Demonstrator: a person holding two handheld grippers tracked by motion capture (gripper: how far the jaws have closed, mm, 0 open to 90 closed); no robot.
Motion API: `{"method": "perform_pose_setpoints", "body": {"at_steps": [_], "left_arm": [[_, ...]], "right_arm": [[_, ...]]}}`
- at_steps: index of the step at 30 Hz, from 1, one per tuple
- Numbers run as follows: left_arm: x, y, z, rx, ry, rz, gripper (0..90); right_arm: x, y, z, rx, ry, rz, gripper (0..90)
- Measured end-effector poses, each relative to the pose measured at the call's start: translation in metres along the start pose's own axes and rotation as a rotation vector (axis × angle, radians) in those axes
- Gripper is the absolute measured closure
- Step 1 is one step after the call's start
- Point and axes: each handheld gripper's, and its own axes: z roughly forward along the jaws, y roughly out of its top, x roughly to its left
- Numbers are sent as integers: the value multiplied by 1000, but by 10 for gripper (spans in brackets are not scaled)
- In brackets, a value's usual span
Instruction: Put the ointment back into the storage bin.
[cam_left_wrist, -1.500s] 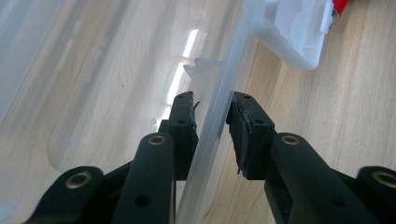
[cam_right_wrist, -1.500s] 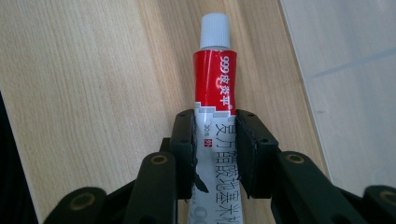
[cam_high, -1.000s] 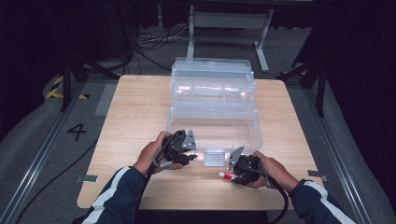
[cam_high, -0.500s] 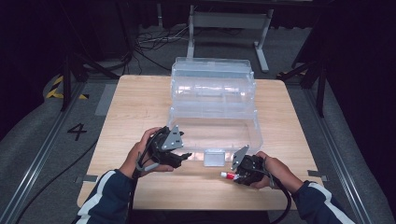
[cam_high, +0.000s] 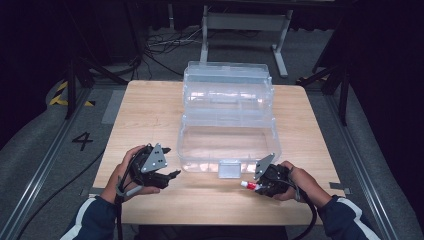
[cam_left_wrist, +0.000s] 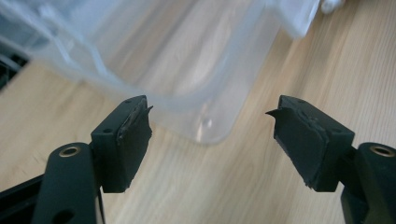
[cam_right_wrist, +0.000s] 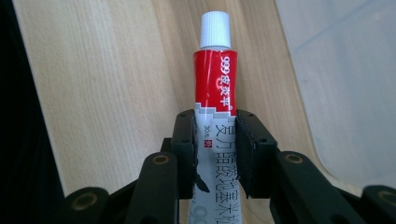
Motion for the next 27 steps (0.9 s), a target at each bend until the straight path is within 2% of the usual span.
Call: {"method": "perform_pose_setpoints", "body": {"at_steps": [2,6,8,9,13,16,19,20,21,23,27], "left_arm": [[3,-14,7,32,-9,-26,271],[8,-40,24,101,-44,-75,265],[9,-50,30,128,-60,-84,256],[9,-54,33,133,-83,-96,257],[8,-67,42,174,-104,-94,252],[9,-70,43,152,-120,-123,240],[12,-74,45,133,-132,-157,200],[13,-76,45,131,-135,-169,183],[13,-76,45,131,-135,-169,171],[13,-81,47,101,-142,-215,158],[12,-86,47,58,-139,-215,144]], "right_arm": [[0,-1,-1,-3,-1,8,706],[-1,-2,-4,1,-7,-12,706],[0,-2,-5,-5,-10,-6,706],[0,-2,-7,-4,-14,-8,706],[0,-2,-12,-4,-13,-13,706],[-1,-2,-16,-7,-21,-29,706],[1,-2,-21,-8,-21,-16,706],[0,-2,-23,-9,-26,-33,706],[1,-2,-25,-12,-28,-23,706],[1,-2,-29,-9,-33,-33,706],[1,-2,-39,-28,-47,-37,706]]}}
